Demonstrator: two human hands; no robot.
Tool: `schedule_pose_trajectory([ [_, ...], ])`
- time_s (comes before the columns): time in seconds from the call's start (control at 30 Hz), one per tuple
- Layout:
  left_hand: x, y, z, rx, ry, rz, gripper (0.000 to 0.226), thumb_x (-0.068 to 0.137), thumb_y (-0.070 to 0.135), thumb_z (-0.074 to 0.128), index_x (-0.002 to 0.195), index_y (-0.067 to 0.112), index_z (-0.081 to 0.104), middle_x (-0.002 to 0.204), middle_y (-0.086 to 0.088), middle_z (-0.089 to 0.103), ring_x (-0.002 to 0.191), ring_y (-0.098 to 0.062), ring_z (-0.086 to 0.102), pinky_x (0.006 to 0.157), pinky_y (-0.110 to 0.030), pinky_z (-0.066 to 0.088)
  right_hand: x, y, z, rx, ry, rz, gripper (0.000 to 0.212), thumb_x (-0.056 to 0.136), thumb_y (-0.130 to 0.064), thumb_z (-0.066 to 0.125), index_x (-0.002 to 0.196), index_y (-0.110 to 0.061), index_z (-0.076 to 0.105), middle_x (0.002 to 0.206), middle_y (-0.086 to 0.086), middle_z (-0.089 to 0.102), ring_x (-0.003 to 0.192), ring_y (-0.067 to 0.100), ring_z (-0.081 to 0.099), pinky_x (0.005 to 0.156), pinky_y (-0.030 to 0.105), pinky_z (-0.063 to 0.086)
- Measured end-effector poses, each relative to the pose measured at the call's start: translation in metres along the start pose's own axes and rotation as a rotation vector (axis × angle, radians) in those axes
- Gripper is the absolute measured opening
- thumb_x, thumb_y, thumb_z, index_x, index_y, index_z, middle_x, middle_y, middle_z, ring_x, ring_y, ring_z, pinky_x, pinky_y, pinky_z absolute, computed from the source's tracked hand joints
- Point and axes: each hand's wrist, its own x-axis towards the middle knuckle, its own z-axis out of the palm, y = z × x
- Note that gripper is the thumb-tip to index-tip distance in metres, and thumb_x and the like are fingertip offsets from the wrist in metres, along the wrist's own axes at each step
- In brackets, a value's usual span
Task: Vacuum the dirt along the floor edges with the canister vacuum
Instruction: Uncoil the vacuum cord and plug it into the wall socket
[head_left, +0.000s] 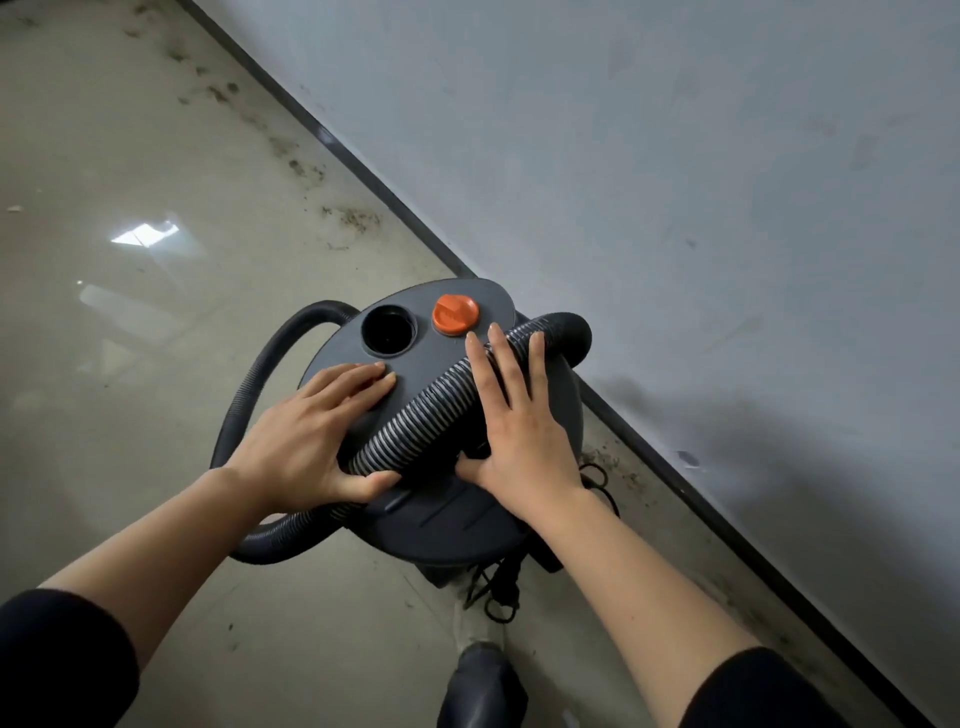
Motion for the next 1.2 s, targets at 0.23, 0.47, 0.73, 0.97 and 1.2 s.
schedule_pose_trajectory([
  [0.23,0.041,-0.075,-0.034,0.024,-0.007,-0.086,0.104,0.073,0.089,0.032,0.148,0.017,0.042,0.151,-0.001,0.043,0.139,-0.023,0.035,0.097,-0.043,0.048,0.096,-0.026,0.001,0.008,0.000,-0.025,0.119,0.079,-0.039,0.072,0.147,-0.031,-0.026,0.155,-0.009,-0.028,0.140,0.032,-0.032,0.096,0.037,0.051],
  [0.47,0.062,-0.142,-0.064,0.031,0.047,-0.189,0.105,0.072,0.089,0.034,0.145,0.016,0.046,0.147,-0.001,0.047,0.136,-0.019,0.035,0.091,-0.043,0.051,0.187,-0.058,0.003,-0.030,-0.038,-0.109,0.119,0.080,-0.040,0.071,0.146,-0.031,-0.028,0.155,-0.009,-0.029,0.139,0.034,-0.033,0.094,0.034,0.052],
  [0.73,0.073,-0.215,-0.091,-0.085,0.128,-0.297,0.102,0.067,0.076,0.054,0.144,0.010,0.048,0.147,-0.006,0.046,0.139,-0.022,0.033,0.106,-0.041,0.038,0.284,-0.100,0.006,-0.094,-0.070,-0.188,0.119,0.078,-0.042,0.072,0.148,-0.031,-0.024,0.157,-0.008,-0.024,0.142,0.030,-0.028,0.103,0.039,0.046],
  [0.97,0.099,-0.325,-0.143,-0.130,0.060,-0.303,0.107,0.062,0.082,0.050,0.149,0.019,0.041,0.153,0.006,0.036,0.143,-0.012,0.022,0.106,-0.039,0.043,0.379,-0.163,0.018,-0.156,-0.060,-0.108,0.118,0.079,-0.048,0.069,0.146,-0.032,-0.028,0.157,-0.009,-0.024,0.142,0.028,-0.028,0.107,0.039,0.040],
  [1.2,0.101,-0.423,-0.176,-0.177,0.105,-0.395,0.108,0.061,0.081,0.049,0.149,0.019,0.041,0.153,0.005,0.037,0.143,-0.013,0.023,0.106,-0.040,0.041,0.478,-0.229,0.031,-0.227,-0.105,-0.182,0.118,0.080,-0.049,0.067,0.145,-0.031,-0.030,0.157,-0.008,-0.025,0.143,0.029,-0.027,0.105,0.036,0.040],
])
